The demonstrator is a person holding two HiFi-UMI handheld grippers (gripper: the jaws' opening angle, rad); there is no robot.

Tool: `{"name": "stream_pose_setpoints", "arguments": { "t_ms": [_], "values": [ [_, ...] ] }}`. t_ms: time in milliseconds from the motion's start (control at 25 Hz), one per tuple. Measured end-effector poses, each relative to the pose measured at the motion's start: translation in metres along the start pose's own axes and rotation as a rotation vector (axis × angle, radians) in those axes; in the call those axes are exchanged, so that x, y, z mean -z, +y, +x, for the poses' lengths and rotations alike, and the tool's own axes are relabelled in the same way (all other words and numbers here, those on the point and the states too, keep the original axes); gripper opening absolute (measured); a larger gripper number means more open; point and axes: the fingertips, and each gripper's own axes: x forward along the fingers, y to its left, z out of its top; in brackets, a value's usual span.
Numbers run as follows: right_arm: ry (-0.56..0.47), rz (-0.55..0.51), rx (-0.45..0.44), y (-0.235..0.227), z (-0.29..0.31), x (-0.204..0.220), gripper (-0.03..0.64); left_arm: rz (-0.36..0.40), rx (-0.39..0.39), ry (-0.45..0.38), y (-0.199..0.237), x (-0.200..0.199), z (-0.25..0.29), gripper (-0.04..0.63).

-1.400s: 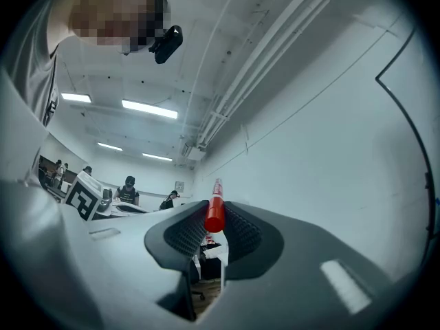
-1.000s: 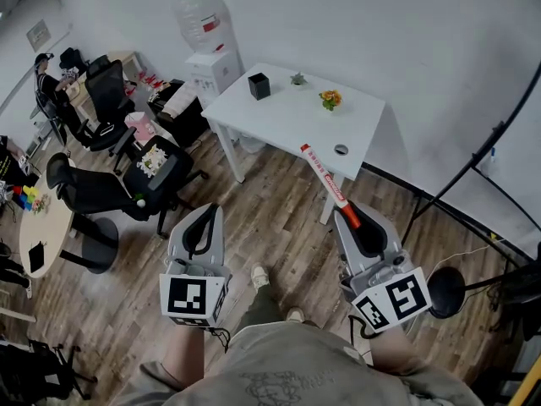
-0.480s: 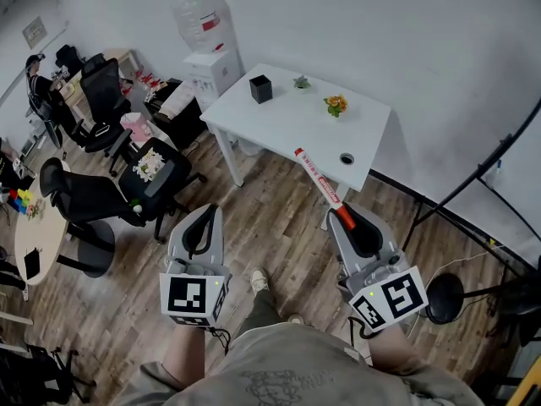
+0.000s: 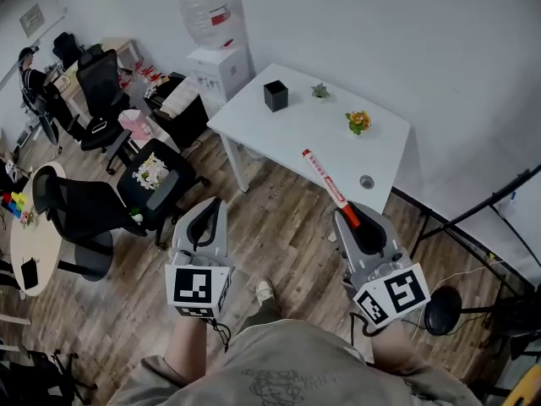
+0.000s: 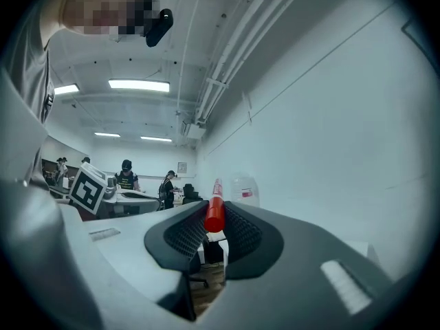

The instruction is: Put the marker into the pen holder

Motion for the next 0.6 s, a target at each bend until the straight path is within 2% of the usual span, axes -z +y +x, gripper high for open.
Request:
{"name": "stream_pose_setpoints", "arguments": {
  "t_ms": [280, 600],
  "values": [
    [0.023, -0.009, -0.004, 0.004, 0.108, 0.007, 0.095, 0.042, -0.003, 0.019, 0.086, 0.019, 0.057, 0.0],
    [0.057, -0.031, -0.021, 0.006, 0.178, 0.016, 0.095, 0.015, -0.015, 0.02, 0.139, 0.037, 0.09, 0.0]
  ]
}}
